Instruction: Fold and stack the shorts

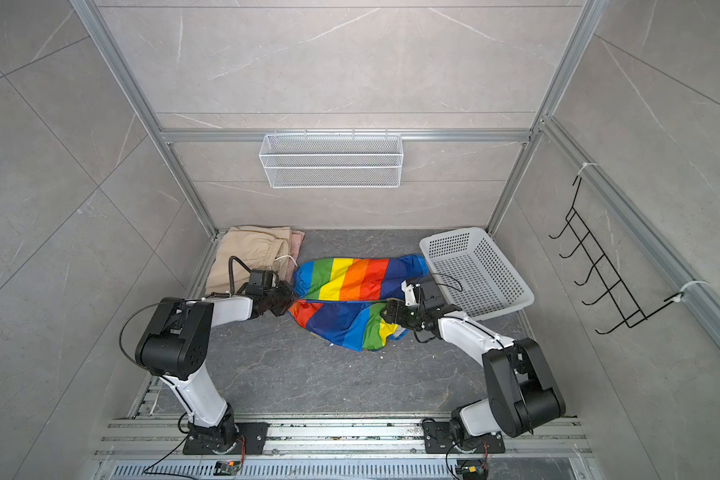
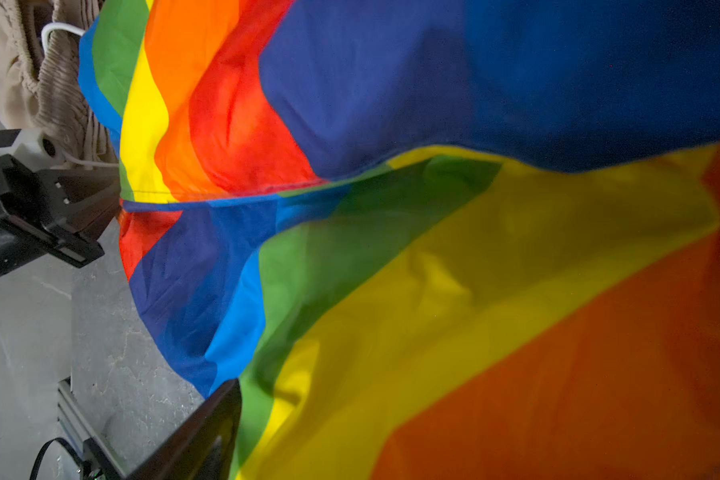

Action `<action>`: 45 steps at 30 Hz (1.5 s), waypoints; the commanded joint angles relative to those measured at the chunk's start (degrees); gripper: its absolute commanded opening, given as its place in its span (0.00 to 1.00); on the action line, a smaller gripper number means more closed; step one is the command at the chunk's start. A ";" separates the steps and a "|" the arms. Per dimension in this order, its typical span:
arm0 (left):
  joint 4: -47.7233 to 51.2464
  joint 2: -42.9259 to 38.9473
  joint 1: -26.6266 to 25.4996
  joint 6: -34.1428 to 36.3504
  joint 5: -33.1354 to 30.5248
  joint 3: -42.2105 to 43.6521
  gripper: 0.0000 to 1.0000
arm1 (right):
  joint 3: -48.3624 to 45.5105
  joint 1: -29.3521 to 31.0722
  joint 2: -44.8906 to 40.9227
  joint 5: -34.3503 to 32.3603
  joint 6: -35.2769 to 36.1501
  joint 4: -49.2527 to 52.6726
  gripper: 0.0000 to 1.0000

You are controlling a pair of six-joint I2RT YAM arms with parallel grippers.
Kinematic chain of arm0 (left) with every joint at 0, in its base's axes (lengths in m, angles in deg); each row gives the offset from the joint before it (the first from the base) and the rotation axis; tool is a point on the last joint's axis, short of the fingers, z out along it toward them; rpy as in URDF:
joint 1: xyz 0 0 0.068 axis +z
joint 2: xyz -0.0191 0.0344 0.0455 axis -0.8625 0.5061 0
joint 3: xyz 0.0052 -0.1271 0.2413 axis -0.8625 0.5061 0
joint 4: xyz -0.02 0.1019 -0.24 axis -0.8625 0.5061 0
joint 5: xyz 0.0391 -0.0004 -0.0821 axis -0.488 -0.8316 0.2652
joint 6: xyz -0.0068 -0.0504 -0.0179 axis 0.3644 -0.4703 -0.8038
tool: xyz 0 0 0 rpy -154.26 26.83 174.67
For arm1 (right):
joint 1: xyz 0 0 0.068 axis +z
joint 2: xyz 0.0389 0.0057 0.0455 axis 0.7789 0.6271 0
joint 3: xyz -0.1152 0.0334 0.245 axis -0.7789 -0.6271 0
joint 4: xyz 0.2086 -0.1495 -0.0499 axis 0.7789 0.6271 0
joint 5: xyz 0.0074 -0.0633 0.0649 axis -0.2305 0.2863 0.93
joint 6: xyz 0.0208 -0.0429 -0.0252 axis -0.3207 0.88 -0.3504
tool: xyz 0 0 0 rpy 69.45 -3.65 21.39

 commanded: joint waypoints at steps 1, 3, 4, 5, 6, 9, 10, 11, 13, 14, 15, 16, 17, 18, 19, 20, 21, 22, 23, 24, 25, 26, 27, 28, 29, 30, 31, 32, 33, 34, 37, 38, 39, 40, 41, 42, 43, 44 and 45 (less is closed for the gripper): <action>1.00 -0.04 0.04 1.03 0.88 -2.17 0.00 | 10.44 -0.52 5.61 -4.91 2.04 4.05 0.72; -0.34 0.68 0.24 -0.18 1.27 -2.15 0.00 | 18.40 -0.54 10.62 -6.00 2.64 7.23 0.69; -0.73 0.88 0.48 -0.53 1.43 -2.11 0.00 | 22.43 -0.56 13.01 -6.17 2.86 8.78 0.68; -1.01 1.08 0.81 -0.73 1.54 -2.15 0.00 | 26.73 -0.52 15.87 -5.85 3.15 10.20 0.67; -1.10 1.11 1.26 -0.98 1.54 -2.15 0.00 | 30.78 -0.52 18.59 -5.06 3.18 11.55 0.67; -1.51 0.97 3.01 -1.48 1.89 -2.32 0.00 | 40.69 -0.51 24.31 -3.64 3.47 16.29 0.67; -1.51 0.77 3.43 -1.60 2.11 -2.44 0.00 | 42.09 -0.53 24.91 -3.26 3.73 17.35 0.68; -1.28 0.39 3.81 -1.48 2.10 -2.65 0.00 | 42.59 -0.56 24.67 -2.96 4.10 18.14 0.69; 0.25 -0.60 4.06 -0.34 2.04 -3.76 0.00 | 40.16 -0.57 21.73 -2.80 4.49 17.97 0.71; 1.52 -1.14 4.01 0.67 1.57 -4.60 0.00 | 37.88 -0.60 19.17 -2.71 4.50 17.12 0.73; 2.38 -1.35 4.02 1.41 1.00 -5.14 0.00 | 35.58 -0.62 17.17 -2.46 4.50 16.71 0.73; 2.61 -1.32 4.01 1.55 0.85 -5.44 0.00 | 34.02 -0.69 15.08 -2.08 4.78 17.02 0.74; 2.47 -1.14 4.10 1.39 0.67 -5.72 0.00 | 32.17 -0.69 12.87 -1.57 5.21 17.83 0.75; 2.33 -0.61 4.10 1.17 0.90 -6.05 0.00 | 29.60 -0.85 10.54 -1.34 5.46 18.40 0.76; 2.03 -0.22 4.10 0.94 1.25 -6.28 0.00 | 27.30 -0.87 8.23 -1.42 5.32 18.14 0.76; 1.59 0.21 4.10 0.59 1.54 -6.28 0.00 | 22.68 -1.16 5.13 -1.31 4.72 17.04 0.76; 1.03 0.56 4.08 0.21 1.87 -6.23 0.00 | 18.41 -1.66 2.12 -0.90 3.94 16.06 0.76; 0.75 0.75 4.02 0.06 1.93 -6.15 0.00 | 14.89 -2.08 -0.38 -0.52 3.31 14.92 0.76; 0.48 0.99 4.01 0.05 1.90 -6.03 0.00 | 11.37 -2.66 -3.05 -0.38 2.65 14.05 0.75; 0.32 0.95 4.04 -0.03 1.90 -5.86 0.00 | 8.30 -3.02 -5.38 -0.62 2.12 13.77 0.74; 0.28 1.02 4.01 0.00 1.82 -5.76 0.00 | 6.05 -3.29 -7.18 -0.65 1.83 13.48 0.73; 0.24 0.93 4.02 0.01 1.81 -5.69 0.00 | 3.42 -3.37 -9.21 -0.65 1.56 12.88 0.72; 0.28 0.94 4.01 -0.03 1.81 -5.66 0.00 | 1.12 -3.41 -10.67 -0.86 1.16 12.26 0.72; 0.28 0.93 4.01 0.00 1.90 -5.66 0.00 | -1.29 -3.63 -12.43 -1.18 0.63 11.46 0.71; 0.24 0.96 4.01 -0.02 2.07 -5.71 0.00 | -3.51 -3.76 -14.00 -1.29 0.22 10.36 0.70; 0.28 0.90 4.01 0.03 2.12 -5.66 0.00 | -5.33 -3.86 -14.98 -1.33 -0.02 9.54 0.69; 0.37 0.75 4.02 0.12 2.08 -5.67 0.00 | -6.90 -3.94 -15.52 -1.34 -0.37 8.84 0.66; 0.51 0.71 4.01 0.14 1.99 -5.69 0.00 | -8.22 -3.87 -15.40 -0.85 -0.70 7.72 0.64; 0.54 0.71 4.04 0.27 2.01 -5.71 0.00 | -9.14 -3.88 -14.58 -0.02 -1.01 6.62 0.62; 0.49 0.76 4.01 0.33 1.97 -5.75 0.00 | -9.56 -3.90 -13.00 0.78 -1.30 5.41 0.61; -0.02 1.25 4.05 -0.10 2.16 -5.75 0.00 | -9.84 -3.85 -7.36 2.76 -2.35 -0.22 0.57; -0.06 1.35 3.94 -0.27 2.21 -5.75 0.00 | -9.34 -3.85 -5.34 2.90 -2.45 -1.74 0.55; -0.17 1.37 3.84 -0.30 2.25 -5.75 0.00 | -8.59 -3.90 -3.30 3.27 -2.37 -2.71 0.52; -0.24 1.29 3.84 -0.30 2.38 -5.69 0.00 | -7.73 -3.78 -1.29 4.25 -2.28 -3.95 0.50; -0.08 1.13 3.77 -0.20 2.34 -5.66 0.00 | -7.08 -3.71 0.60 5.18 -2.21 -5.30 0.48; 0.02 0.96 3.77 -0.06 2.25 -5.52 0.00 | -6.55 -3.57 1.90 5.54 -2.27 -6.12 0.46; 0.37 0.85 3.80 0.12 2.15 -5.47 0.00 | -6.11 -3.34 3.11 5.74 -2.26 -7.07 0.44; 0.47 0.64 3.75 0.27 2.05 -5.42 0.00 | -5.70 -3.24 4.19 6.15 -2.29 -7.81 0.42; 0.49 0.51 3.75 0.31 1.90 -5.32 0.00 | -5.41 -3.15 4.97 6.58 -2.36 -8.15 0.41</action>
